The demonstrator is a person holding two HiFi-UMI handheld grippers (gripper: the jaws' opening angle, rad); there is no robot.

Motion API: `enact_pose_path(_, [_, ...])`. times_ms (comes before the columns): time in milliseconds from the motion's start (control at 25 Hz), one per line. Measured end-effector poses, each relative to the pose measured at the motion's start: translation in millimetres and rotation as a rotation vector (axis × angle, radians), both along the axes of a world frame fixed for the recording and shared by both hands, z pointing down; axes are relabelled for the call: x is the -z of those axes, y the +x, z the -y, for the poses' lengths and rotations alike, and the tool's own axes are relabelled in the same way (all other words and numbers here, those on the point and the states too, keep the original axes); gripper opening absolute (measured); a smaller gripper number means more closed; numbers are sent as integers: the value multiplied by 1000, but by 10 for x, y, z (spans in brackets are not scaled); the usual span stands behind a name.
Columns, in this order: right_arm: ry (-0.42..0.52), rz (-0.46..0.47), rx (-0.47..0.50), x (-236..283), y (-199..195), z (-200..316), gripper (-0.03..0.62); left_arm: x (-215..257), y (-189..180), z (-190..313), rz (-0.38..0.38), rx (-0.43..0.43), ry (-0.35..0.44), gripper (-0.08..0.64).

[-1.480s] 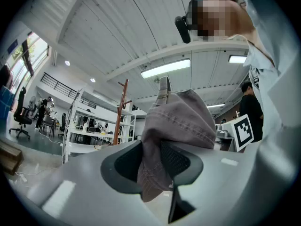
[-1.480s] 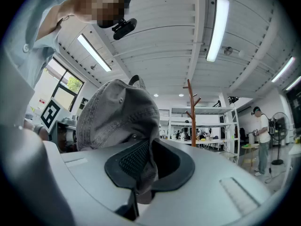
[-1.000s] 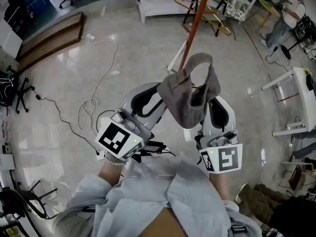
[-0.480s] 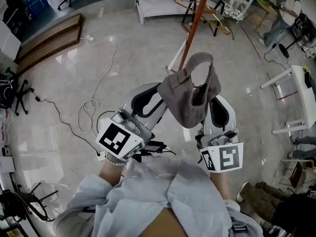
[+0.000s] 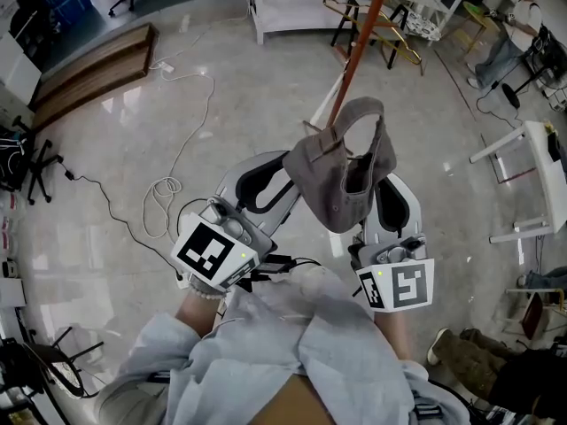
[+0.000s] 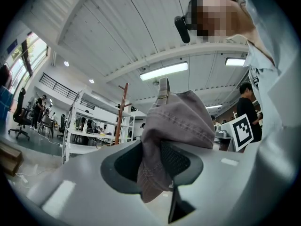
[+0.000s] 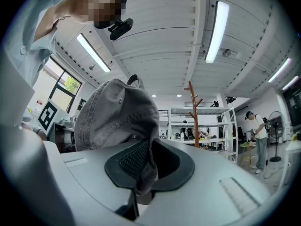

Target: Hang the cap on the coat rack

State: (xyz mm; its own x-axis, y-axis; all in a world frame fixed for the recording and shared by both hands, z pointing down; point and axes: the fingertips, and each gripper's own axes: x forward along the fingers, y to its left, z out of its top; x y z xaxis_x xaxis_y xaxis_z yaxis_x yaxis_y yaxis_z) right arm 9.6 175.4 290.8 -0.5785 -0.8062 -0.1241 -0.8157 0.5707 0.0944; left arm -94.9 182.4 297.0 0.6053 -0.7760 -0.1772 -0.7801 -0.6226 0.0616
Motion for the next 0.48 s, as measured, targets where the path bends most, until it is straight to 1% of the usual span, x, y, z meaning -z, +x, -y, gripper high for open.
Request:
enact_pose_path(240, [2,-2,-4,0,-30,-31,32,-3,-32,-22,-6,0,5,126])
enact_pose_path(480, [8,-3,-10,23,22,119,32,-1,21,126,-20,-4,3,126])
